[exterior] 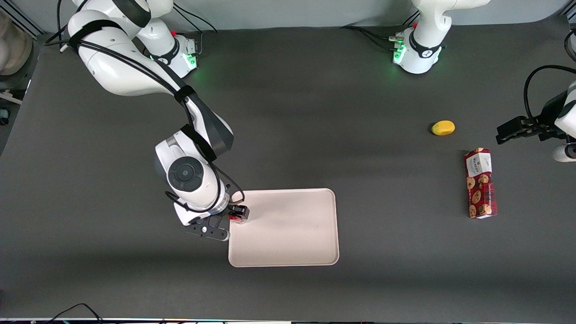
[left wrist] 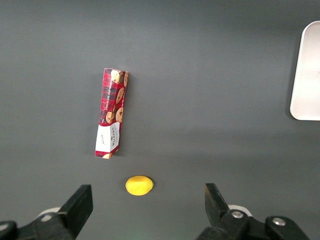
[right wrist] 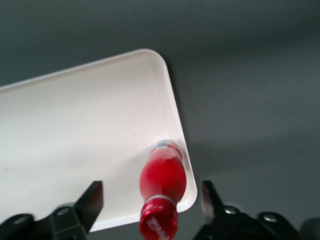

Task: Place coke bottle on tray

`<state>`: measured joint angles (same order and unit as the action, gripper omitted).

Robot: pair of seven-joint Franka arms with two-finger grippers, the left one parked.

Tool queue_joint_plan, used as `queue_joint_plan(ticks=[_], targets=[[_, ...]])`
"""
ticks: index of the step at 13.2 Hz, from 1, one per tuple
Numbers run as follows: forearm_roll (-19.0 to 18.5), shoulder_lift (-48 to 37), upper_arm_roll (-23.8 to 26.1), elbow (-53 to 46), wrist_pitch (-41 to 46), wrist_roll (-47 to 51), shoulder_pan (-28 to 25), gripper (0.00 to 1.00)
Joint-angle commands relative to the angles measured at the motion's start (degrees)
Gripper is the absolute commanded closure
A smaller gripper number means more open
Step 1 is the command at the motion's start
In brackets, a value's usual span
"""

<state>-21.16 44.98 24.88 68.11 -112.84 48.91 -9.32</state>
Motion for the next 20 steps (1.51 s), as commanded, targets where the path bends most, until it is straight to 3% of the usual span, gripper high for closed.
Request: queue_joint_plan(ticks=[1,3,7,9,11,14,16,17,18,19,20], targets=[[-0.46,-6.64,0.26,-0.08,8.30,-0.04,0.44,0.00],[1.63,-11.99,0.35,-0.17,14.29,-1.09,2.71,0.00],[5.51,-20.80,0.52,2.10,22.48,-16.62,12.28,0.00],[7.34,-25.44,1.39,6.04,22.58,-23.74,18.16,0.00],[12.70,-30.89,5.25,11.75,21.70,-29.19,27.64,0.00],[14.74,-38.71,14.12,23.69,16.80,-34.31,42.06,0.00],[14.92,-40.58,16.08,27.07,15.19,-37.46,47.27,0.00],[15.70,-41.02,14.77,26.99,16.41,-40.09,46.77,0.00],[17.02,-42.68,7.10,27.07,18.17,-43.25,40.76,0.00],[19.73,-46.26,-7.76,28.47,18.53,-45.63,29.04,0.00],[23.93,-49.52,-15.92,31.53,18.01,-47.57,23.53,0.00]])
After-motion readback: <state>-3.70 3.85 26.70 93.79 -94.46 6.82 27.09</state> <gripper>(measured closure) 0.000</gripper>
